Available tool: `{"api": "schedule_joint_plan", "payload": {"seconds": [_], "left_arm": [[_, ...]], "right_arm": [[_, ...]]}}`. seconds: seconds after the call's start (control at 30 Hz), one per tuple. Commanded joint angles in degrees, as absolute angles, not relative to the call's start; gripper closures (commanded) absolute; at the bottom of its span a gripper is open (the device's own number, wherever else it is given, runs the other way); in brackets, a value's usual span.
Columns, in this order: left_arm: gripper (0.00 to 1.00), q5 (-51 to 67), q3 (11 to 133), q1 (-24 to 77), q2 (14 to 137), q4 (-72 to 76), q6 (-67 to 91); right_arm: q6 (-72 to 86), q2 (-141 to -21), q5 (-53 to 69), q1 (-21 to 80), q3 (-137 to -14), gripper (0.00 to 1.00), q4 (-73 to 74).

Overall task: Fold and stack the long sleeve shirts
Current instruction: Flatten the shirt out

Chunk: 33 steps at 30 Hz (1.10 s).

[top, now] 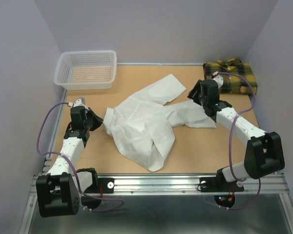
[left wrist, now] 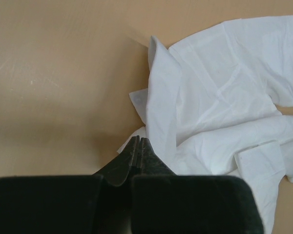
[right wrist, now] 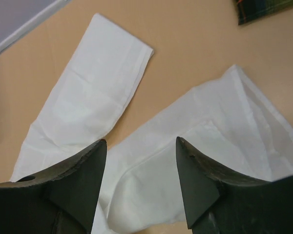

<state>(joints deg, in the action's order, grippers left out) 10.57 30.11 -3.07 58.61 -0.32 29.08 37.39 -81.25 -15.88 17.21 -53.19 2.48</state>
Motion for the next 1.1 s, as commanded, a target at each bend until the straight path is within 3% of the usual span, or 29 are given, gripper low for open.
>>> {"api": "schedule_joint_plan", "payload": {"seconds": [0.0,0.07,0.1,0.17,0.2,0.3,0.8,0.97,1.07], "left_arm": [[1.00,13.35,30.67,-2.90,55.99,0.27,26.37],[0.92,13.97,31.55,-2.90,55.64,0.09,25.32],[0.78,13.89,31.81,-2.90,55.37,-1.65,25.05],[0.59,13.01,32.17,-2.64,55.28,-2.37,24.35],[0.42,12.40,32.08,-2.64,55.20,-2.46,24.08],[0.27,12.92,32.17,-2.37,56.33,-2.29,23.91],[0.26,10.20,39.64,4.04,69.78,-1.32,23.20],[0.36,8.62,39.73,5.18,71.80,-1.05,23.03],[0.49,8.09,39.29,5.19,73.03,-0.44,22.94]], "right_arm": [[34.98,-83.23,-24.78,15.91,-60.55,0.36,12.56],[35.33,-84.98,-24.96,15.03,-61.78,0.36,14.23],[35.24,-85.60,-24.44,13.81,-62.92,0.36,14.50],[34.90,-88.14,-21.73,11.53,-64.24,0.35,15.46],[34.81,-89.20,-20.75,10.82,-64.94,0.34,15.82],[35.85,-91.75,-16.36,7.83,-66.53,0.34,17.05],[31.91,-93.25,-9.76,6.77,-66.01,0.36,17.49],[32.25,-93.51,-6.51,6.94,-66.09,0.38,17.66],[33.13,-94.57,-8.95,8.43,-67.32,0.39,18.97]]}}
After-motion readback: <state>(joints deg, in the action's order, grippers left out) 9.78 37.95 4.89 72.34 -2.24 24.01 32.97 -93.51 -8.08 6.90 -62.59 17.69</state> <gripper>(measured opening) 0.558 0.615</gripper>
